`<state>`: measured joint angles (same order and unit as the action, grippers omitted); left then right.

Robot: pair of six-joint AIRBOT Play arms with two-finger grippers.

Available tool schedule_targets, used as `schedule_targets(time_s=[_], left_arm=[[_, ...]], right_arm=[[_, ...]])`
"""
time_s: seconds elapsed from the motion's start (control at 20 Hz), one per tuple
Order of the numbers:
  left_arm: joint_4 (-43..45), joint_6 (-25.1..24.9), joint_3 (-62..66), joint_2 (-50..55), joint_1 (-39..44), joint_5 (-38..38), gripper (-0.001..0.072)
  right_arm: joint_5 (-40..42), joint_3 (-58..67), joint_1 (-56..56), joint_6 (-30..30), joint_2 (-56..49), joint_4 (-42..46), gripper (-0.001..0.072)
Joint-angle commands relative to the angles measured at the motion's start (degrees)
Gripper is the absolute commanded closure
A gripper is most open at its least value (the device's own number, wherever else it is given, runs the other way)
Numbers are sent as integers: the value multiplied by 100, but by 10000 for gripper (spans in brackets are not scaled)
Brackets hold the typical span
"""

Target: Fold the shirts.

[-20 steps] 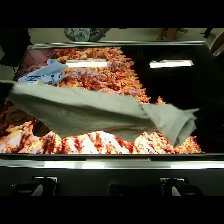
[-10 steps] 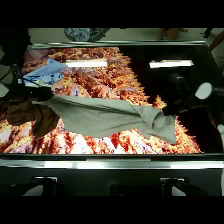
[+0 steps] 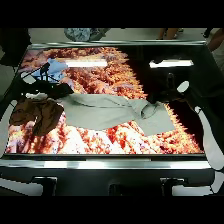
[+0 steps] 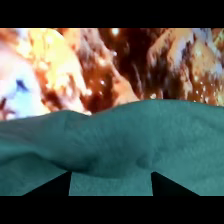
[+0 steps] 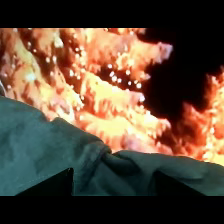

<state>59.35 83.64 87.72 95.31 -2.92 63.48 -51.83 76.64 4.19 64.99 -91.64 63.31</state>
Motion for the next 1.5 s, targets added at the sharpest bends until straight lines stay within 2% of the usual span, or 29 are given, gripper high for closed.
schedule_targets(time_s=[0.0, 0.15, 0.25, 0.4, 0.5, 0.6, 0.65, 0.9, 1.05, 1.1, 1.15, 1.35, 1.45], left_arm=[[-256, -13, 188, -50, -317, 1187, 113], [190, -11, -208, -509, -533, 2041, 113], [319, -13, -1161, -955, -496, 1919, 113], [203, -13, -2761, -1338, -302, 1180, 113], [22, -15, -3377, -1322, -133, 807, 113], [-114, -9, -3641, -1320, 42, 258, 113], [-188, -9, -3672, -1320, 144, -20, 114], [-310, 437, -3670, -1272, 592, -1207, 121], [-306, 885, -3672, -1231, 706, -1617, 447], [-306, 892, -3668, -1231, 719, -1683, 648], [-302, 804, -3663, -1233, 719, -1705, 667], [-302, 647, -3657, -1300, 732, -1657, 668], [-284, 516, -3654, -1379, 734, -1663, 668]], right_arm=[[-1139, 579, 634, -741, 181, -411, 89], [-2009, 927, 1711, -933, 330, -385, 93], [-2601, 835, 2210, -935, 234, -247, 94], [-3174, 605, 2378, -1233, -20, -17, 93], [-3185, 560, 2378, -1231, -162, -144, 91], [-3187, 560, 2378, -1231, -282, -153, 71], [-3189, 560, 2378, -1237, -339, -153, 32], [-3174, 557, 2376, -1377, -682, -168, 25], [-3163, 555, 2371, -1425, -894, -291, 18], [-3121, 549, 2371, -1425, -949, -361, 18], [-3062, 549, 2337, -1423, -1019, -415, 18], [-2848, 549, 1926, -1421, -1318, -415, 19], [-2712, 549, 1670, -1113, -1447, -417, 28]])
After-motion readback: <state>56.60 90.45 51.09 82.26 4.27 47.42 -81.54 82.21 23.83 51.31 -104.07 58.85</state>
